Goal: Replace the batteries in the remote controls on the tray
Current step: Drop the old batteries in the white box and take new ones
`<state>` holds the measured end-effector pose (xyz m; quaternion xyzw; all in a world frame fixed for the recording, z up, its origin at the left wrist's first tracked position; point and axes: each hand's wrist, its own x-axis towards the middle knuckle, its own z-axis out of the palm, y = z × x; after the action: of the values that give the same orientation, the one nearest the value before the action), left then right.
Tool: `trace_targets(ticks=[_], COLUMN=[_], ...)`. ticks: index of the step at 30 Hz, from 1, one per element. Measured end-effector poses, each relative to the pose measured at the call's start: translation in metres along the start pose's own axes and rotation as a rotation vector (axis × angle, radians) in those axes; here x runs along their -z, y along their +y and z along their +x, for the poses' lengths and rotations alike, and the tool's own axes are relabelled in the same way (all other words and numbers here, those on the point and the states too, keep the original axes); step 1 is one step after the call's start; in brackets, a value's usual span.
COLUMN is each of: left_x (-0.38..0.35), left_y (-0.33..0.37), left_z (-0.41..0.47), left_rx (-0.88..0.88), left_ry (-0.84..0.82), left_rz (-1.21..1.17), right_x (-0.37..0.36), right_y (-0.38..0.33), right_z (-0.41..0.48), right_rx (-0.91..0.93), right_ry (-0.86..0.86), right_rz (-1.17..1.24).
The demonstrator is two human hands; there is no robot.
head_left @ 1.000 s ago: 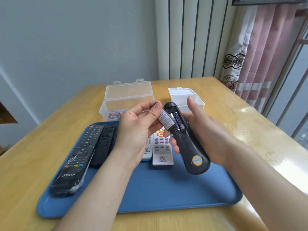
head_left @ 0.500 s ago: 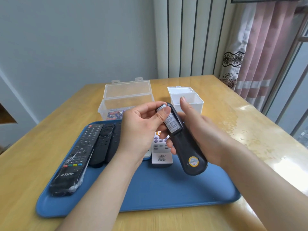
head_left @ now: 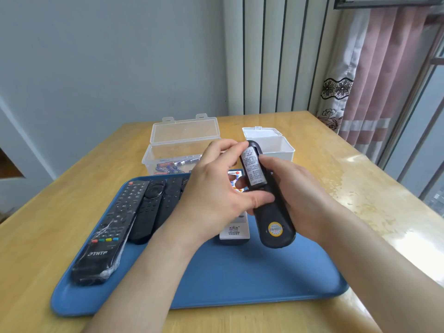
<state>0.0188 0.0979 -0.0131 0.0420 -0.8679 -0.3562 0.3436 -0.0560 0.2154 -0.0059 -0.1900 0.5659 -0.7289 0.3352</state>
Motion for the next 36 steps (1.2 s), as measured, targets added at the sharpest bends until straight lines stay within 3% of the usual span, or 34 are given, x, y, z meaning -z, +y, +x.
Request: trace_targets(ticks=[6, 16, 25, 36], left_x=[0.003, -0.007, -0.006, -0.002], left_y=[-0.004, -0.005, -0.007, -0.008], left_z=[0.000, -0.006, -0.005, -0.004], left_rx=[-0.141, -0.145, -0.211, -0.253], left_ry=[0.021, 0.099, 0.116, 0.178], left_rz=[0.104, 0.004, 0.133, 0.195], right_x=[0.000, -0.002, -0.007, -0.010], right_y=[0.000, 0.002, 0.003, 0.003], right_z=[-0.001, 0.000, -0.003, -0.005], right_rx=[0.033, 0.059, 0.083, 0.085], right_ry=[0.020, 0.031, 0.099, 0.067], right_rz=[0.002, 0.081, 0.017, 0.043])
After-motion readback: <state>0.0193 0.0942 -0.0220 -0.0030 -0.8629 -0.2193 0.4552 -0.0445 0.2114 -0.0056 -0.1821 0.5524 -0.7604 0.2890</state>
